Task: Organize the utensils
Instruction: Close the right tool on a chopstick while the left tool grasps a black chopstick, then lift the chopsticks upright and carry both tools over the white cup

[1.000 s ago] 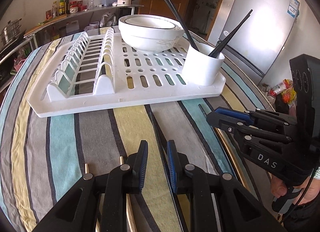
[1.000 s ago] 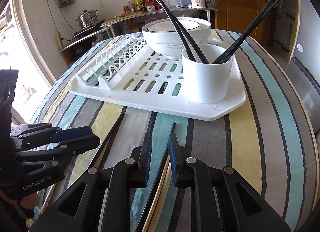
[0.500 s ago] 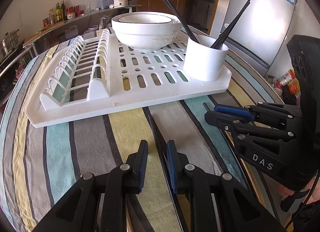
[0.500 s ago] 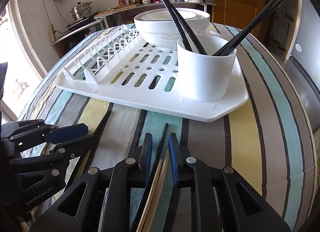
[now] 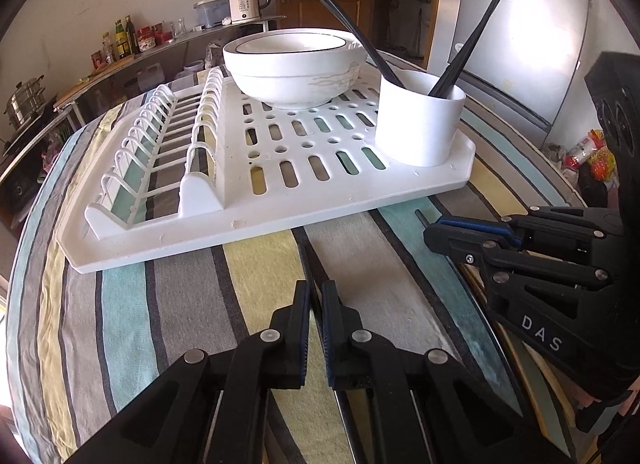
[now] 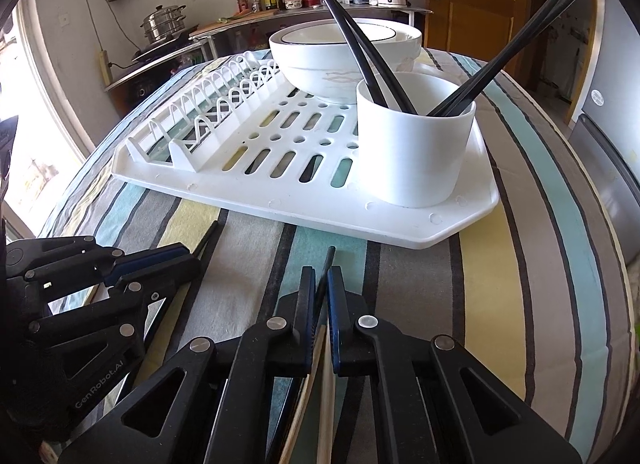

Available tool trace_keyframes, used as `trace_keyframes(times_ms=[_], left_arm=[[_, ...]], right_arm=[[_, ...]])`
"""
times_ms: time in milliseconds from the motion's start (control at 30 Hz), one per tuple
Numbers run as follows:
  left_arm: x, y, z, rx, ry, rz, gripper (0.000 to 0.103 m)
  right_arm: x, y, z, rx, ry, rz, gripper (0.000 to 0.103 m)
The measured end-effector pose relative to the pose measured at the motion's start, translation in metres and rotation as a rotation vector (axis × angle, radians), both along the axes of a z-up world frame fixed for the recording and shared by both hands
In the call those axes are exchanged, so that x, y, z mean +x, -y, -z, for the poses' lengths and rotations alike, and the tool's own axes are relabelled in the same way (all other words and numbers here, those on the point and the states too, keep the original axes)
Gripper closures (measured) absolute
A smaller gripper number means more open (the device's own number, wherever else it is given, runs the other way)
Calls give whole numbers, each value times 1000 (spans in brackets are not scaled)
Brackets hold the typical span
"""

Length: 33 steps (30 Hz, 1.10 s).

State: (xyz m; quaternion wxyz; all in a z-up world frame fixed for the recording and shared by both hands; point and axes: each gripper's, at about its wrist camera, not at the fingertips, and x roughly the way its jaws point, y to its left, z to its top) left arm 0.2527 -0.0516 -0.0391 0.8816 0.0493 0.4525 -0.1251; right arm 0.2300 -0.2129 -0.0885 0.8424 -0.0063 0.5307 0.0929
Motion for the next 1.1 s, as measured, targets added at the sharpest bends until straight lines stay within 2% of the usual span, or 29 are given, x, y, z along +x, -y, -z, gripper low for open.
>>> trace_keyframes(times_ms=[167, 333, 733, 1100], left_arm=[[-5, -7, -10, -39, 18, -9, 98], [-18, -15, -40, -85, 78, -13, 98], [-62, -39, -115, -187, 223, -22, 99], [-108, -55, -154, -243, 320, -22, 99]], right_arm=[[-5, 3, -15, 33, 40, -2, 98], [-13, 7, -42, 64, 104, 6, 98], [-55, 8, -126, 120, 304, -2, 99], [-96, 10, -172, 139, 419, -9, 99]])
